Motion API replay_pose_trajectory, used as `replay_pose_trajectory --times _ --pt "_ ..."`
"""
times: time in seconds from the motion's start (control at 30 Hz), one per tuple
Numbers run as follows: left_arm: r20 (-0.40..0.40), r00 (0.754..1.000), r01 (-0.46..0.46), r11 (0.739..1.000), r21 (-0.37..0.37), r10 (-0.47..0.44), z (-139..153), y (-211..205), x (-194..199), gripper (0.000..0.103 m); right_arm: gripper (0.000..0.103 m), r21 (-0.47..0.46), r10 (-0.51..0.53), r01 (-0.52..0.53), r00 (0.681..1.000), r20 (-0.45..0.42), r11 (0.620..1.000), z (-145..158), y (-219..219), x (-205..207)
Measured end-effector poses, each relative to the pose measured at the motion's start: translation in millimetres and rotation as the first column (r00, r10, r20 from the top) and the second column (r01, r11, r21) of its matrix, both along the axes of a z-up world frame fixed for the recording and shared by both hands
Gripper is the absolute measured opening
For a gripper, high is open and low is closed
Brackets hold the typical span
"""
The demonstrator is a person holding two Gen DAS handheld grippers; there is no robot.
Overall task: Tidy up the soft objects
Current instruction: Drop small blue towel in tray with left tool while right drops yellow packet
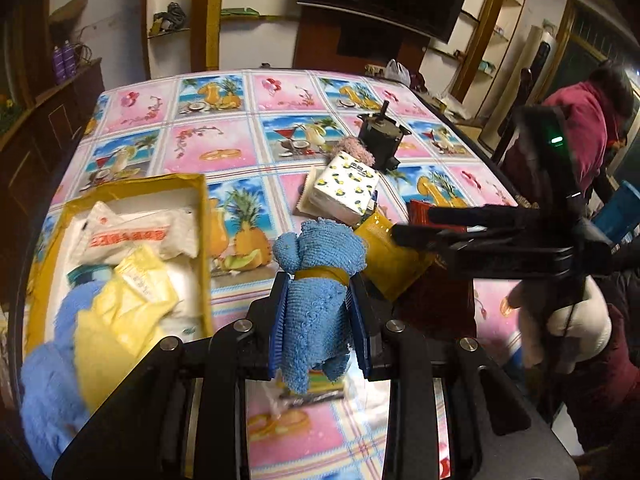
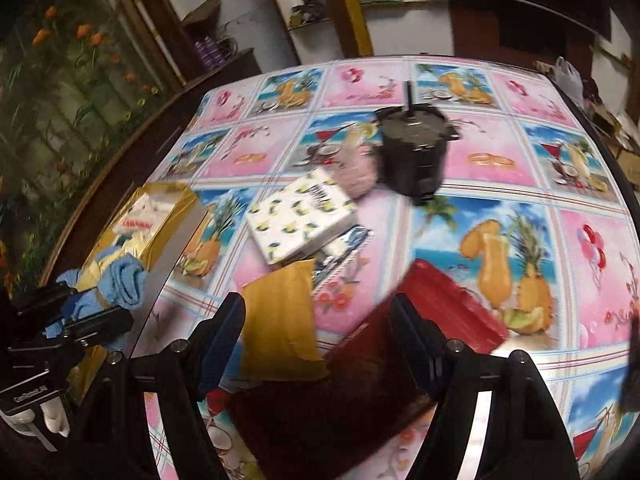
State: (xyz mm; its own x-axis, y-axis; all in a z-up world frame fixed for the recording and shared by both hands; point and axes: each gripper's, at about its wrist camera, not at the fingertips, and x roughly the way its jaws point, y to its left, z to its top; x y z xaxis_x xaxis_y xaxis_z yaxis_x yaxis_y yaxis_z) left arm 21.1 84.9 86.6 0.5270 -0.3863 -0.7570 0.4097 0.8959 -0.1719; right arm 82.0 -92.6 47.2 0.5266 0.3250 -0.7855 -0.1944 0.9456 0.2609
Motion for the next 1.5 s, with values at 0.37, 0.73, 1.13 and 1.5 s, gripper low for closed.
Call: replay_pose_trajectory --times 0.37,0.73,1.13,1.5 --pt "0.017 0.986 -0.167 0.985 -0.051 0.168 19.3 99.8 -16.8 0.028 0.041 -0.127 0.044 -0.048 0.998 -0.034 0.991 -19.5 50.4 -3.4" --pt "-0.083 0.949 -0.313 0.943 -0.115 0.305 4.6 165.8 55.8 0.028 0.041 0.030 0.113 -0.116 0.989 0.091 0.993 48.4 81.5 -15.1" --pt "-0.194 0.896 -0.434 0.882 -0.183 0.400 -33.7 202.3 102.2 0.048 0.042 0.109 0.253 -0.256 0.967 0.038 0.960 29.2 190.3 27.5" --pt "-0.157 0.888 -0.459 0.846 -0.272 0.432 -2.3 214.6 65.6 0.053 0.064 0.140 0.248 -0.249 0.968 0.026 0.958 18.2 200.4 30.7"
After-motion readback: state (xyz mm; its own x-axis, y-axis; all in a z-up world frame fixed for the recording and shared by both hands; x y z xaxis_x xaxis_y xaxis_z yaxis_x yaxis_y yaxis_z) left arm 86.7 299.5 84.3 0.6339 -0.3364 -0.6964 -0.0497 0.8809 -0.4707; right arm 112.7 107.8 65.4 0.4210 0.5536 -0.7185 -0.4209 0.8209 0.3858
